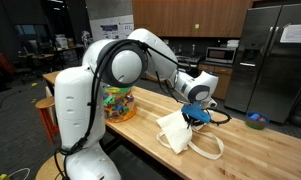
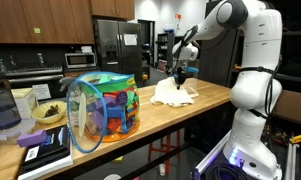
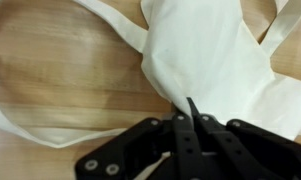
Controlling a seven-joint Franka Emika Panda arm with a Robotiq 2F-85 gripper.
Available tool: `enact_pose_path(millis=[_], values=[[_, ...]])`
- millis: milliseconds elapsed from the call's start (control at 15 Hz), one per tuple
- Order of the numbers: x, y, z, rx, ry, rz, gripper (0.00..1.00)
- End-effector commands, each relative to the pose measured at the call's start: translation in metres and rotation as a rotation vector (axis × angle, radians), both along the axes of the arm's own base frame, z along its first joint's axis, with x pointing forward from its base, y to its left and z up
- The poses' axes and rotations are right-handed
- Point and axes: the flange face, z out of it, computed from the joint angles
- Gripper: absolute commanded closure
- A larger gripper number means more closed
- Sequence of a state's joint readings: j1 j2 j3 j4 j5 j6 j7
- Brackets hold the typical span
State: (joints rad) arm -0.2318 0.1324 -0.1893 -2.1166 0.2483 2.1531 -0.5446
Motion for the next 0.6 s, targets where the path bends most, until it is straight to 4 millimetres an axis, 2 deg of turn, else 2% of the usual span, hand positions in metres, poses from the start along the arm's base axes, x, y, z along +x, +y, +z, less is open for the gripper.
enact_pose_path(millis=[0, 267, 533], values=[[-0.023, -0.04, 0.003, -0.066, -0.001, -0.129, 0.99], [-0.047, -0.085, 0.001, -0.129, 0.011, -0.236, 0.99], [-0.078, -0.12, -0.007, -0.151, 0.041, -0.338, 0.99]])
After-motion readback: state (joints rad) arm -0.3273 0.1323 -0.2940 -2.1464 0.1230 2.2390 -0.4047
